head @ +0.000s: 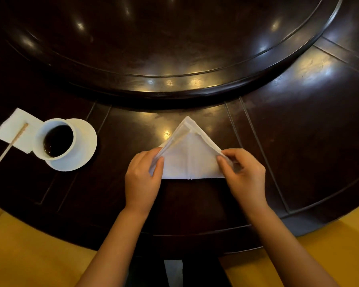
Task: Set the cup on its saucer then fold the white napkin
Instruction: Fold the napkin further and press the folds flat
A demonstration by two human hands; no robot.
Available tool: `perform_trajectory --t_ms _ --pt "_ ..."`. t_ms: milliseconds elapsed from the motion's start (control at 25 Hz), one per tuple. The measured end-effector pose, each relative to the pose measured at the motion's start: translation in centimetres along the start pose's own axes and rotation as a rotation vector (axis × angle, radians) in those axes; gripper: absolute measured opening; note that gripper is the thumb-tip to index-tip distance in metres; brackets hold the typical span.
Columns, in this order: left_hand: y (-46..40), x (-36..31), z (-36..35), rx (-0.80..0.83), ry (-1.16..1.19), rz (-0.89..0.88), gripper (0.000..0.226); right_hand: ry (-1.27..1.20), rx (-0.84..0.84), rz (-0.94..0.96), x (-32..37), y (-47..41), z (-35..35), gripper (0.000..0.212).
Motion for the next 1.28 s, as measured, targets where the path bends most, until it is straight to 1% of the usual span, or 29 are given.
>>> perform_trajectory --t_ms 120,240,360,440,520,640,680,720,760,800,880,920,1040,1120,1280 --pt "-1.6 0.4 -1.9 0.094 -0.092 -0.054 0.021 0.107 0.054 -0.041 -1.6 -1.2 -1.1 0.006" --pt "-2.1 1.2 -3.4 0.142 -0.165 -0.044 0.021 0.220 0.076 -0.062 -3.0 -1.7 -2.1 0.011" --pt "-1.9 1.3 -3.7 0.100 -0.213 -0.040 0.021 0.300 0.076 -0.062 -3.6 -1.8 -2.8 0.016" --pt "-1.7 1.2 -3.4 0.043 -0.299 -0.056 0.028 0.326 0.082 -0.045 -3.8 -1.9 -3.0 0.017" --pt "-1.7 -0.1 -3.8 0.057 -0.360 -0.164 0.042 0.352 0.089 -0.017 -3.7 -2.0 -3.1 0.017" --pt "-1.8 -3.6 -7.1 0.266 -0.444 -0.447 0.056 0.383 0.099 0.035 -3.3 -2.1 -3.2 0.018" --pt "-1.8 -4.0 -8.4 0.335 -0.501 -0.500 0.057 0.400 0.092 0.052 -3.1 -2.2 -3.2 0.016" --pt "-1.9 -3.9 -9.5 0.395 -0.553 -0.515 0.058 0.443 0.066 0.079 -2.7 -2.4 -3.0 0.013" --pt "-2.0 -3.3 -10.3 0.442 -0.596 -0.502 0.058 0.506 0.025 0.116 -2.3 -2.3 -2.8 0.015" --pt "-2.0 -2.6 -10.9 0.467 -0.628 -0.480 0.058 0.571 -0.003 0.149 -1.9 -2.2 -2.8 0.026" --pt "-1.9 -1.9 -11.2 0.459 -0.642 -0.458 0.058 0.611 0.052 0.210 -0.9 -1.6 -4.4 0.049" --pt "-1.9 -1.9 -11.2 0.451 -0.639 -0.461 0.057 0.604 0.106 0.221 -0.4 -1.0 -5.5 0.054" --pt "-1.7 -2.1 -11.4 0.427 -0.679 -0.496 0.057 0.586 0.249 0.142 -1.1 0.8 -8.5 0.054" --pt "-1.7 -2.2 -11.3 0.412 -0.687 -0.496 0.056 0.604 0.287 0.101 -2.0 1.0 -9.1 0.054" --pt "-1.8 -2.0 -11.2 0.425 -0.685 -0.482 0.057 0.660 0.336 0.132 -3.1 1.0 -8.6 0.060"
Point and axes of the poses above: each hand's wrist, its own y-axis away from the middle knuckle, its own z-axis out of the back of the hand, x = y × z, the point moved 8 cm from there along -y, towards the middle knuckle, and after that the axes turned 4 degrees about -y, right-handed, at the moved point
